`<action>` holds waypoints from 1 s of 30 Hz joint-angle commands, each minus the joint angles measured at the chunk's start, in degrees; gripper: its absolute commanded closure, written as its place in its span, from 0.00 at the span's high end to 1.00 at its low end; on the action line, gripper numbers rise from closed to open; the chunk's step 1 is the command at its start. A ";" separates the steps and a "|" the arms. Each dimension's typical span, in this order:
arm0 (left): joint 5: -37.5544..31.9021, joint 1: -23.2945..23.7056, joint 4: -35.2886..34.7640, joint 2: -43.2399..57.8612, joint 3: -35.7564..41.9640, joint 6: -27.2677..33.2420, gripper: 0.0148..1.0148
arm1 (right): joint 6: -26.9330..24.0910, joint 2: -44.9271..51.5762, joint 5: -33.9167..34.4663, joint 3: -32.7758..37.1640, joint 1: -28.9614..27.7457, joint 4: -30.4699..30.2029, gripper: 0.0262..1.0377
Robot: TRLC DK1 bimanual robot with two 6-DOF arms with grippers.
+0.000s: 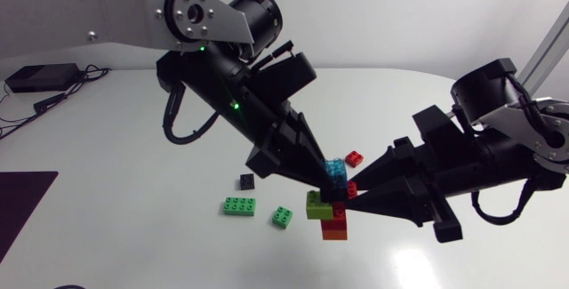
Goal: Separate the duplo bricks
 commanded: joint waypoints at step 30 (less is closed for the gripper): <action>-28.08 5.85 28.72 11.01 -12.83 0.57 0.29 | 6.09 -3.46 3.90 -3.00 -2.49 3.15 0.24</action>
